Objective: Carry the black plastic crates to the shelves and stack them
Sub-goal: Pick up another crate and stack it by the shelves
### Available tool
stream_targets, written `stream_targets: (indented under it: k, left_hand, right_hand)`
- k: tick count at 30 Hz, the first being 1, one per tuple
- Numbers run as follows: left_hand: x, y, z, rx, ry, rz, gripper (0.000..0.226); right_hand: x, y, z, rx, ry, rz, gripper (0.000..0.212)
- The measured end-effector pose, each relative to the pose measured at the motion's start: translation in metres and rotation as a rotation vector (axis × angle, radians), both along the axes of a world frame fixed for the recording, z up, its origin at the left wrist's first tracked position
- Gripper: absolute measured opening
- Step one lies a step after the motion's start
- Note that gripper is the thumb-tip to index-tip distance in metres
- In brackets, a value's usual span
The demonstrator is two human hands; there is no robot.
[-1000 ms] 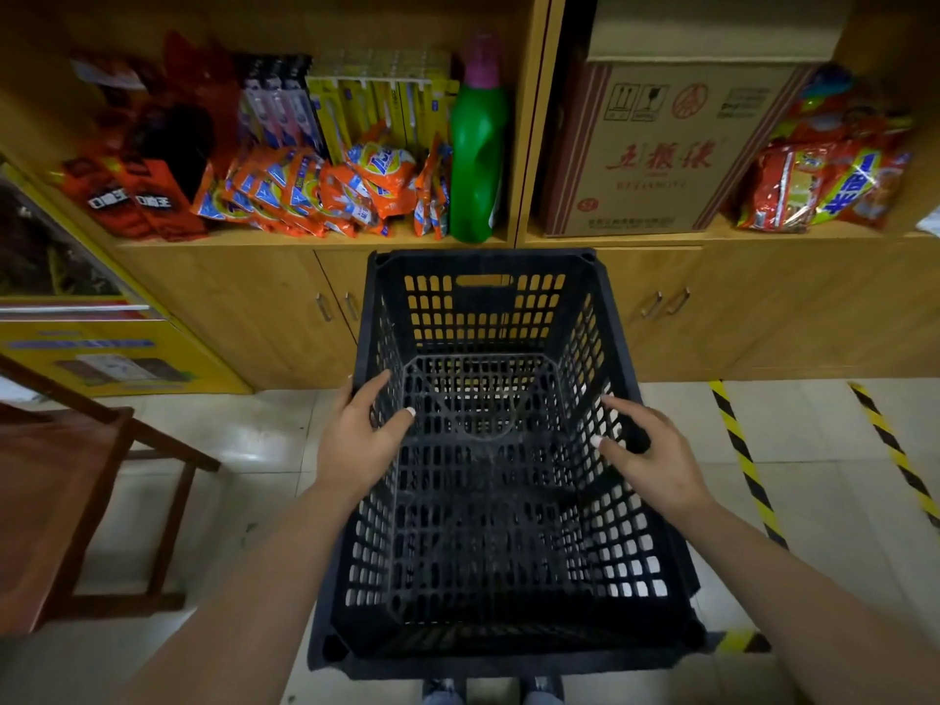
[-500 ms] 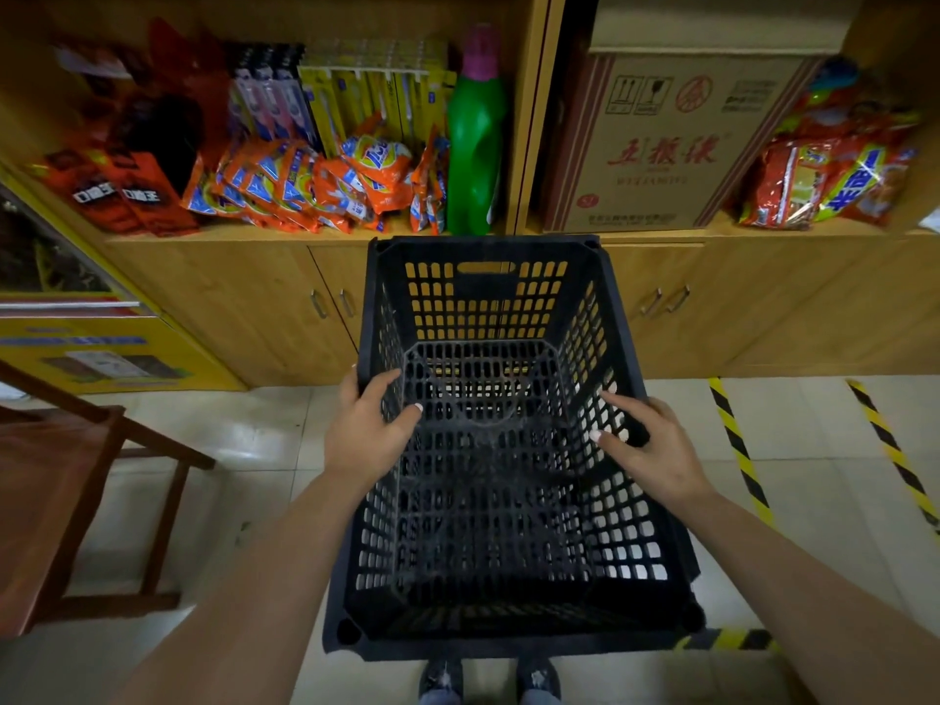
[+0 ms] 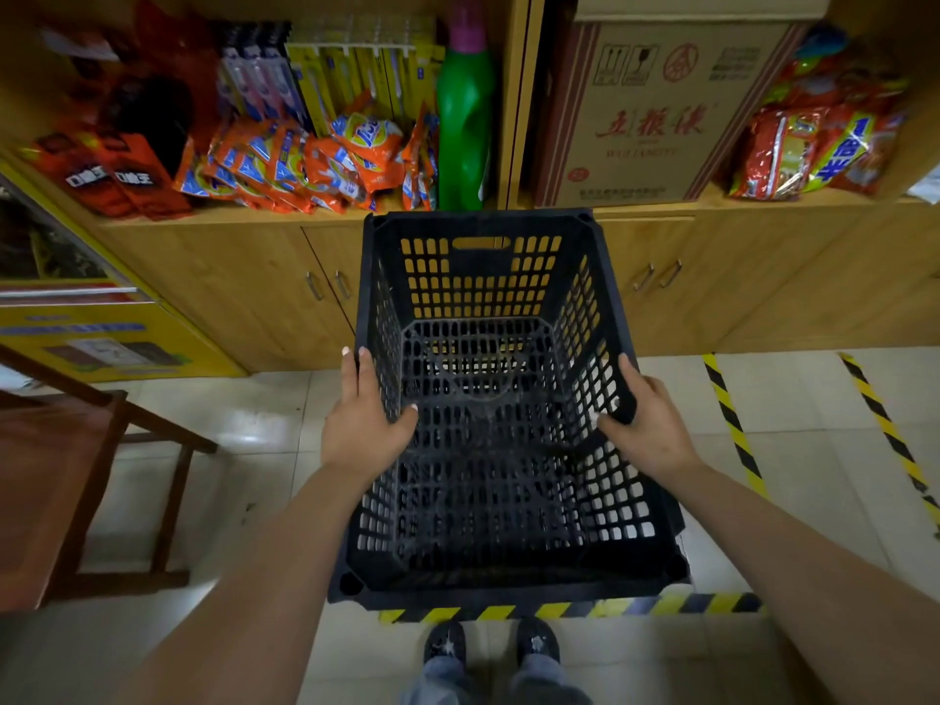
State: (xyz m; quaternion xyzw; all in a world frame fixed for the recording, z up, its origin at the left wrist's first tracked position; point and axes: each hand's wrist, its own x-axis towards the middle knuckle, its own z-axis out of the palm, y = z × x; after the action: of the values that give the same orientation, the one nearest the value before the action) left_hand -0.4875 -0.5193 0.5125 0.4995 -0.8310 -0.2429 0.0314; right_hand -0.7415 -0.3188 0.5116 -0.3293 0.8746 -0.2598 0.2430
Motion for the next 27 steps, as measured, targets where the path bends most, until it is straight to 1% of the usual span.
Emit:
stream_targets:
  k: [3,5,9,16,20,27]
  left_hand:
    - [-0.005,0.003,-0.003,-0.017,-0.053,0.015,0.093]
    - [-0.005,0.003,-0.006,-0.048,-0.077,0.014,0.093]
    - [-0.005,0.001,-0.009,-0.067,-0.081,0.018,0.093]
    - [-0.005,0.002,-0.007,-0.07,-0.073,0.017,0.093]
    - [0.001,0.006,-0.009,-0.088,-0.078,-0.007,0.094]
    - [-0.009,0.002,-0.01,-0.119,-0.112,0.0,0.095]
  right_hand:
    - [-0.002,0.0,-0.001,0.025,0.019,0.0,0.085]
    - [-0.001,-0.001,-0.002,0.038,0.042,0.002,0.087]
    - [-0.002,-0.004,-0.006,0.082,0.077,0.003,0.095]
    - [0.003,-0.005,-0.003,0.112,0.134,-0.006,0.09]
    - [0.015,0.004,-0.006,0.17,0.254,0.032,0.089]
    - [0.009,-0.002,-0.009,0.192,0.302,0.036,0.092]
